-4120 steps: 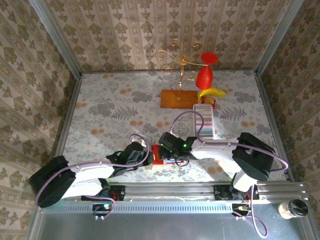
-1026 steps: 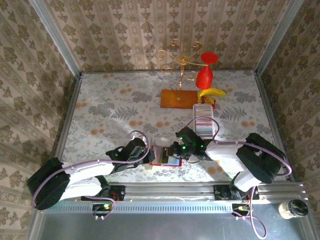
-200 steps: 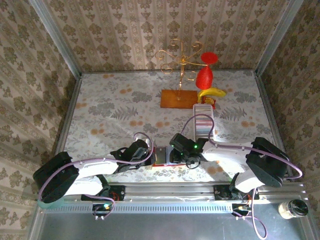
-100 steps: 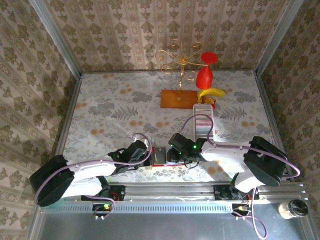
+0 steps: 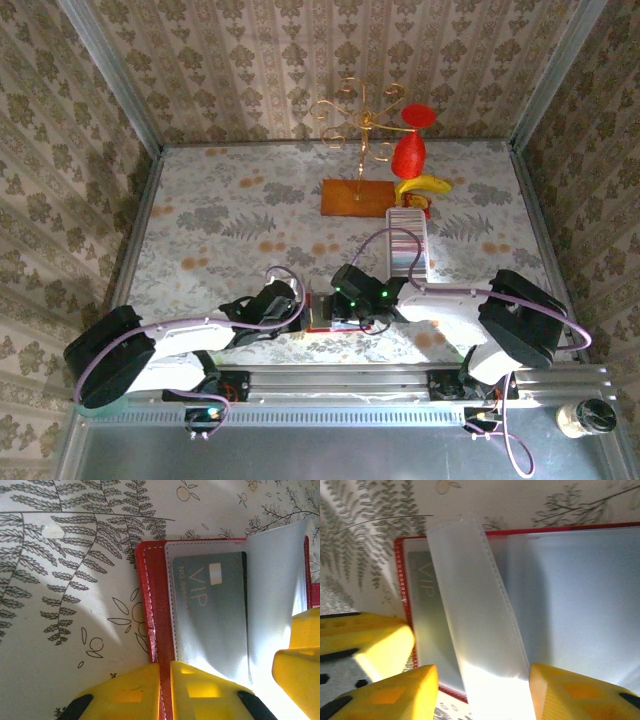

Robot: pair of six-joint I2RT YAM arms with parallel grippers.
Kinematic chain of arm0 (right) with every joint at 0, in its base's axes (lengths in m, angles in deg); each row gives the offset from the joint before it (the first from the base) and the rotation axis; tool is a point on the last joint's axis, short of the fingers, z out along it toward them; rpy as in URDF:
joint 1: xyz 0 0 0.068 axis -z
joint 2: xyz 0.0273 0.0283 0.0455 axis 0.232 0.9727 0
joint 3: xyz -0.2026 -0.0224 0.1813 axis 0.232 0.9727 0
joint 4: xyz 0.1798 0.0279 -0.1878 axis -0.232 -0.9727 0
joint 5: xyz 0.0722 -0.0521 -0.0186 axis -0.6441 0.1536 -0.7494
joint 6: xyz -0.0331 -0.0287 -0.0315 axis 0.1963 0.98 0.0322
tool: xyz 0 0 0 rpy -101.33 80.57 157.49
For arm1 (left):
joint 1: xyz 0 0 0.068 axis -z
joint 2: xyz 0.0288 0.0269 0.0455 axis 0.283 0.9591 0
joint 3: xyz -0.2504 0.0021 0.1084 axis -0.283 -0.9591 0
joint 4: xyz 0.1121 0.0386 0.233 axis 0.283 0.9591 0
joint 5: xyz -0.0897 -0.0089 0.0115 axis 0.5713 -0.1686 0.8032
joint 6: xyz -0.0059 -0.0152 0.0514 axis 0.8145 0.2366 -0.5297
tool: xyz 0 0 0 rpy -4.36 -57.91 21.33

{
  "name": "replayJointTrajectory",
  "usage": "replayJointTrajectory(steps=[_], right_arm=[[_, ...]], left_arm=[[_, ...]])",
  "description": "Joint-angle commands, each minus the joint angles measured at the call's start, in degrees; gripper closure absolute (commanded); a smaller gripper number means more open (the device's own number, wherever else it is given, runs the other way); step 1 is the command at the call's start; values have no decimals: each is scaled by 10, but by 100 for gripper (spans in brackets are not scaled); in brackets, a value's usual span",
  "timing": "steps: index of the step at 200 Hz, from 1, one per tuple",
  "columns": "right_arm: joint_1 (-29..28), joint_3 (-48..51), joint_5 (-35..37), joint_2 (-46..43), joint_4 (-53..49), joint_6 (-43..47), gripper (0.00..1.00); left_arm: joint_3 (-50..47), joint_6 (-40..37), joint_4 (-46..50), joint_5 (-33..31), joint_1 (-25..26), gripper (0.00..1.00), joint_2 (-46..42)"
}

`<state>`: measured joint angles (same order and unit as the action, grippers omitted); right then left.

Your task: Put the credit cards into the card holder

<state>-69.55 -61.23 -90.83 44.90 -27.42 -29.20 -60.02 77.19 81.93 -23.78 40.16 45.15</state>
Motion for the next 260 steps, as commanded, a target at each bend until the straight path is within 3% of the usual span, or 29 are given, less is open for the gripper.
replayJointTrajectory(steps=[1,55,152,260], right_arm=[[-10,-18,-6,12,30,-20,49],[-22,-27,-1,19,53,-31,49],[-28,-31,-15,36,118,-51,50],[-28,-70,-50,101,203,-50,47]], left_arm=[[-10,3,2,10,3,86,-10],[-22,11,25,-14,3,85,-50],[-38,23,148,-90,3,80,-171],[-37,28,247,-133,2,72,-280]])
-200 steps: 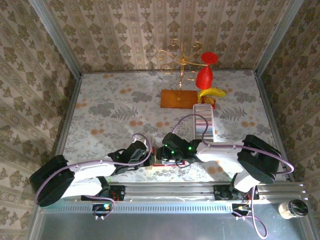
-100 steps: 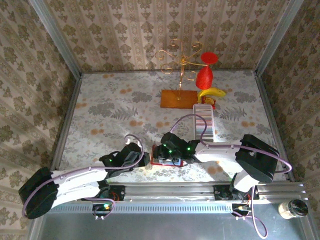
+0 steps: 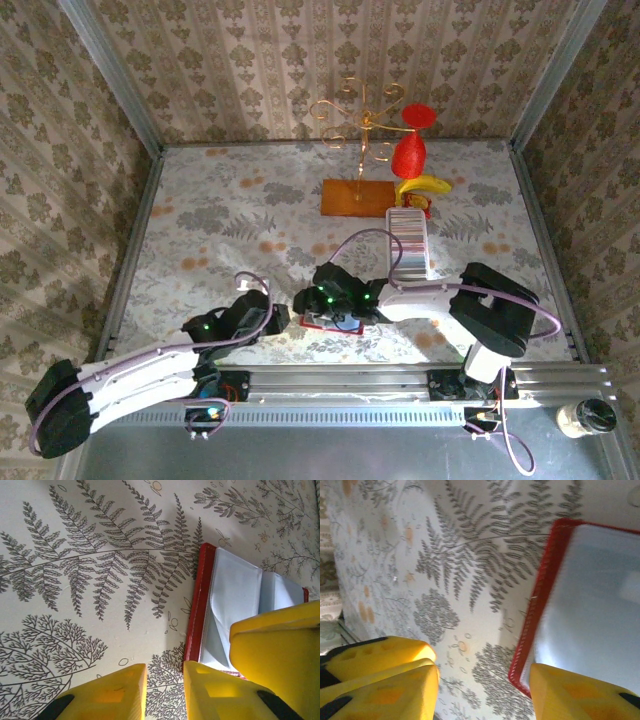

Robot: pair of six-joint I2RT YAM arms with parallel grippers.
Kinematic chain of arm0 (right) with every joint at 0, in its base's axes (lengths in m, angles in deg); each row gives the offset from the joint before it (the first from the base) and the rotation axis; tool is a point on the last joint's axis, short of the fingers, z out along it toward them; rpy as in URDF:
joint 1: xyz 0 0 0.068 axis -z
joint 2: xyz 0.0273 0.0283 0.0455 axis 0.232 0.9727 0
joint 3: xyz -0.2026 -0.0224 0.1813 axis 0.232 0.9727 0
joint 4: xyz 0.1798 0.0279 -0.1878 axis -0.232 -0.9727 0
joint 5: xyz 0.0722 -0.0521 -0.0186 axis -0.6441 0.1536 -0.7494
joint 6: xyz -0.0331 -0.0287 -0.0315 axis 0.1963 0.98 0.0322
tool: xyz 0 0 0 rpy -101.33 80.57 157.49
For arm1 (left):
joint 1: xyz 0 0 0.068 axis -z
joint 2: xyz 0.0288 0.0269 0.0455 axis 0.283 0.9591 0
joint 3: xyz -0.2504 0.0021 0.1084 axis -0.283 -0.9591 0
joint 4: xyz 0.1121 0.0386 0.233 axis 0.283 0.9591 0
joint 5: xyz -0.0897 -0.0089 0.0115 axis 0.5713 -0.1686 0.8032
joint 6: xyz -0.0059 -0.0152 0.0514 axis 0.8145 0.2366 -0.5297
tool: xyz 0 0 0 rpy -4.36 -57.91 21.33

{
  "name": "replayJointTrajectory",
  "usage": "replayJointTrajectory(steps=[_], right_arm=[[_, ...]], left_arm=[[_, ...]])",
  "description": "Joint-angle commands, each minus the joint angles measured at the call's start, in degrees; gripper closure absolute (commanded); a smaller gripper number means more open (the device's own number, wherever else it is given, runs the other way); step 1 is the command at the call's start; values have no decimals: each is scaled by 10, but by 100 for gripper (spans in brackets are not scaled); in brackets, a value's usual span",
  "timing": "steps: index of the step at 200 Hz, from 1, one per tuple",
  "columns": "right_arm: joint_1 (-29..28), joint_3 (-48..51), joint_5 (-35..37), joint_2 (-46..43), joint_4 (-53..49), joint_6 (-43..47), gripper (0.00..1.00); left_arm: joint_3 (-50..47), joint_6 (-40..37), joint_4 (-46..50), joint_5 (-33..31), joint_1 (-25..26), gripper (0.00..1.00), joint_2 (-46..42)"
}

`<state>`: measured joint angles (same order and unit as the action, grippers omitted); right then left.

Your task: Put the credit cards into the card holder

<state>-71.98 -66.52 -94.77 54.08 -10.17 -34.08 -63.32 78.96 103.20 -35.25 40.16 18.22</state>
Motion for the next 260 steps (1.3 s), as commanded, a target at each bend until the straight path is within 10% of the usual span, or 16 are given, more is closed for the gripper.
replayJointTrajectory(steps=[1,106,199,260], right_arm=[[-4,-17,-11,9,32,-1,47],[76,-12,65,-217,-185,212,34],[141,2,140,-458,-435,986,26],[255,56,94,-442,-467,1226,22]], left_arm=[[-4,10,34,-18,2,72,-11],[34,-44,3,11,-28,51,32],[106,-155,-143,215,-107,45,234],[102,-161,-149,211,-92,46,263]])
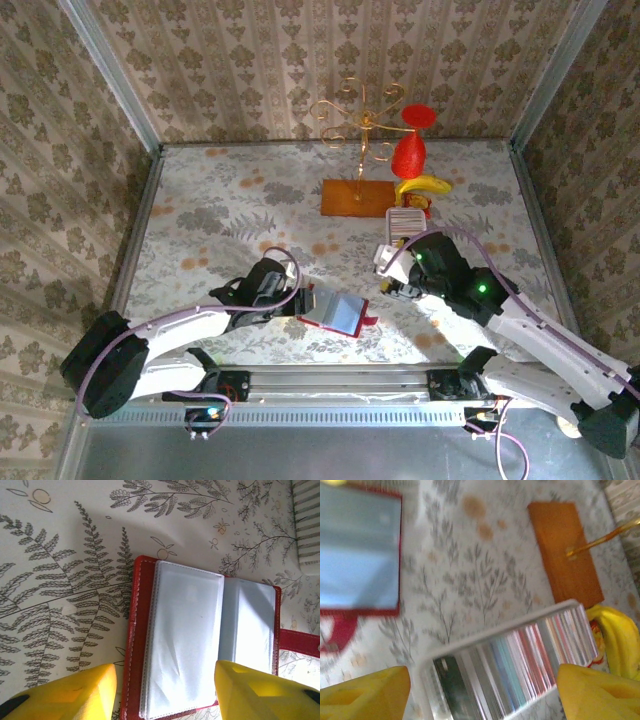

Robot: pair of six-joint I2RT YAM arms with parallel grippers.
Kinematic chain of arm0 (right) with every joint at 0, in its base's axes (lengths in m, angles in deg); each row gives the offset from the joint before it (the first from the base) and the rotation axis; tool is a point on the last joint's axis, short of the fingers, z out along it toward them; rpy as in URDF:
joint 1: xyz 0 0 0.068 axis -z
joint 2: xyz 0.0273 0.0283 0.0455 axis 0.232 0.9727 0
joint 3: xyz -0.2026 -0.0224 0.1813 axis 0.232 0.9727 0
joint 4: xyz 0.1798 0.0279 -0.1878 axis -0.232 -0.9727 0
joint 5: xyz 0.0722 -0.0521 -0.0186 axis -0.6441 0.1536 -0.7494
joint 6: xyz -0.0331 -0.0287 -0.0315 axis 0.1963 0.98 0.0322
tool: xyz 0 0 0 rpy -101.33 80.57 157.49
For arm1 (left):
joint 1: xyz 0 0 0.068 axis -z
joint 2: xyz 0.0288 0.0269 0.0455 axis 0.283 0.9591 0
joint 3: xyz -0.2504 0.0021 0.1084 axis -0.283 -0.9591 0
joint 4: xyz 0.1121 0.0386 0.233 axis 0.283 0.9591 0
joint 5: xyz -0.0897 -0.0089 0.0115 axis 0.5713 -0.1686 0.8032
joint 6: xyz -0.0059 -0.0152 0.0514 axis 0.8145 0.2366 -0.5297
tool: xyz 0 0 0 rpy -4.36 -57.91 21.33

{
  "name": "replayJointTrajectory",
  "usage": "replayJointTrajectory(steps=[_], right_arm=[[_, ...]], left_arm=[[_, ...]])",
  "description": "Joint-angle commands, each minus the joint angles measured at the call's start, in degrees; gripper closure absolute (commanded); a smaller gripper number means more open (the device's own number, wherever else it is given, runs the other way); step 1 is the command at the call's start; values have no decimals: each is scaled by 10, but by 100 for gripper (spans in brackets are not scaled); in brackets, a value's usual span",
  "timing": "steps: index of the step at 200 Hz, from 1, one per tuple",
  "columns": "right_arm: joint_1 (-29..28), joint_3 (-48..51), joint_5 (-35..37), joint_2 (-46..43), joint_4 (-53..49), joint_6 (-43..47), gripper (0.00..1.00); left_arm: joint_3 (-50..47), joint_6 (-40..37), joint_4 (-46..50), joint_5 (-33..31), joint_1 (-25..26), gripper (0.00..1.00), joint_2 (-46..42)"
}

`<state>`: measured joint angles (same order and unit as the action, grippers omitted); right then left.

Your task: Put the credit cards into the card holder

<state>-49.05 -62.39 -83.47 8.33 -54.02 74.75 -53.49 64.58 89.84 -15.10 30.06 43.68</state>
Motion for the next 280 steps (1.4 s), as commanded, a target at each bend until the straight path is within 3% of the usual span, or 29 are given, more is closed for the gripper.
replayJointTrajectory(steps=[1,119,239,280], right_arm=[[27,15,-19,17,-28,140,22],[111,29,10,172,95,280,17],[116,23,35,241,120,325,15],[117,9,36,235,98,329,23]], left_arm=[[3,-17,-16,10,9,45,8],[-24,8,-37,-25,66,45,13],[-43,74,-86,-30,123,45,-8],[-49,82,-52,-58,129,45,-45]])
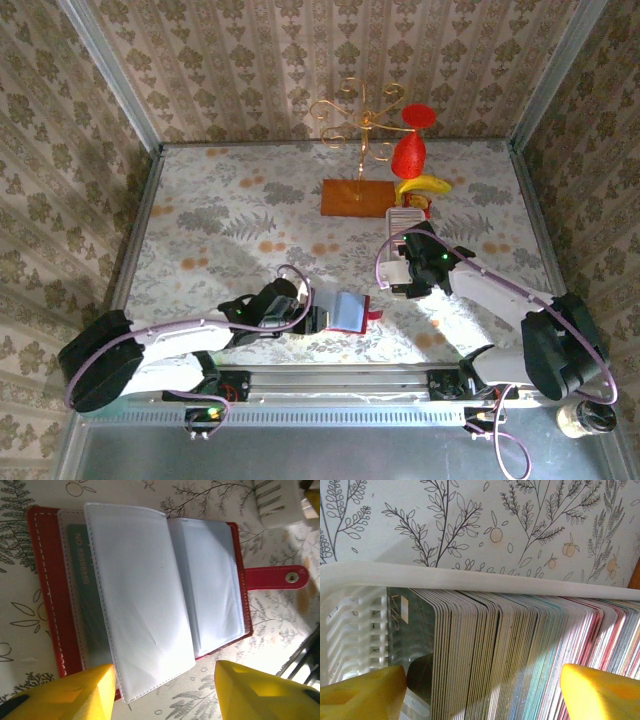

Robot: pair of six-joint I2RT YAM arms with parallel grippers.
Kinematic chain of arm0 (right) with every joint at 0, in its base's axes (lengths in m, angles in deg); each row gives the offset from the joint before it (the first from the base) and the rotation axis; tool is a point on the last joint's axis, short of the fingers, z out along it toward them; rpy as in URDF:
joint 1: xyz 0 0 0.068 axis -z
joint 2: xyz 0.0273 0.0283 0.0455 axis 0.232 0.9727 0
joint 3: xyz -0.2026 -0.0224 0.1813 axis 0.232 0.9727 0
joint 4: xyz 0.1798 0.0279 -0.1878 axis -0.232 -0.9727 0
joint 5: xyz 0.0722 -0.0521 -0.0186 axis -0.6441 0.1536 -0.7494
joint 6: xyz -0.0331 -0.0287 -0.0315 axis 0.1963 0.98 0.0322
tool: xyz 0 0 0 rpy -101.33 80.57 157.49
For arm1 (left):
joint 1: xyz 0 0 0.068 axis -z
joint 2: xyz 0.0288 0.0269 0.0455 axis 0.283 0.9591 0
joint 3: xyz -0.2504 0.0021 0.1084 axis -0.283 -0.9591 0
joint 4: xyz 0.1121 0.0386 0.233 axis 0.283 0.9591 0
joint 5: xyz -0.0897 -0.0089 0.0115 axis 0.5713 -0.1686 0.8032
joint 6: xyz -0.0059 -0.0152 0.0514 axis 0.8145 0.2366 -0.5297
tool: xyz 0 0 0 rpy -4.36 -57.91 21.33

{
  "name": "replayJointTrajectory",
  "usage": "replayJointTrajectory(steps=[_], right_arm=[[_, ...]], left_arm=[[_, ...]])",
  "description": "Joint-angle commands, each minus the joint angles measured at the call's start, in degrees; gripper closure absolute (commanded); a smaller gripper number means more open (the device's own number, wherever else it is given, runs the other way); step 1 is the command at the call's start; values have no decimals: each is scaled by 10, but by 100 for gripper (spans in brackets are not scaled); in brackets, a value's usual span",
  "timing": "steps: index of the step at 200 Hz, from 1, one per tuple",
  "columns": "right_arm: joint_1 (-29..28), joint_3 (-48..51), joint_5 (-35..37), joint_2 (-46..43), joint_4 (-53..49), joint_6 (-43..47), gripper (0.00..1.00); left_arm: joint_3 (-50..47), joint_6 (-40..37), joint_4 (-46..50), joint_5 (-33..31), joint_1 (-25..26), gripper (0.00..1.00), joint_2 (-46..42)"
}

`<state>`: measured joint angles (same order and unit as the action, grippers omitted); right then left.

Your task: Put the credit cards into the card holder

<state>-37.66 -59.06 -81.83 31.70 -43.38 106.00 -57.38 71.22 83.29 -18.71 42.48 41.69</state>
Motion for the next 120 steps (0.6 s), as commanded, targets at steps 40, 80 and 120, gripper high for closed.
replayJointTrajectory(steps=[40,80,120], right_arm=[[1,-23,17,-12,-26,22,45],[-1,-22,15,-20,-33,22,57],[-2,-22,11,-32,-38,20,70]], left_arm=[[-12,12,46,-43,5,45,-57],[-6,-1,74,-63,4,45,-75],[2,-11,83,-67,1,45,-71]])
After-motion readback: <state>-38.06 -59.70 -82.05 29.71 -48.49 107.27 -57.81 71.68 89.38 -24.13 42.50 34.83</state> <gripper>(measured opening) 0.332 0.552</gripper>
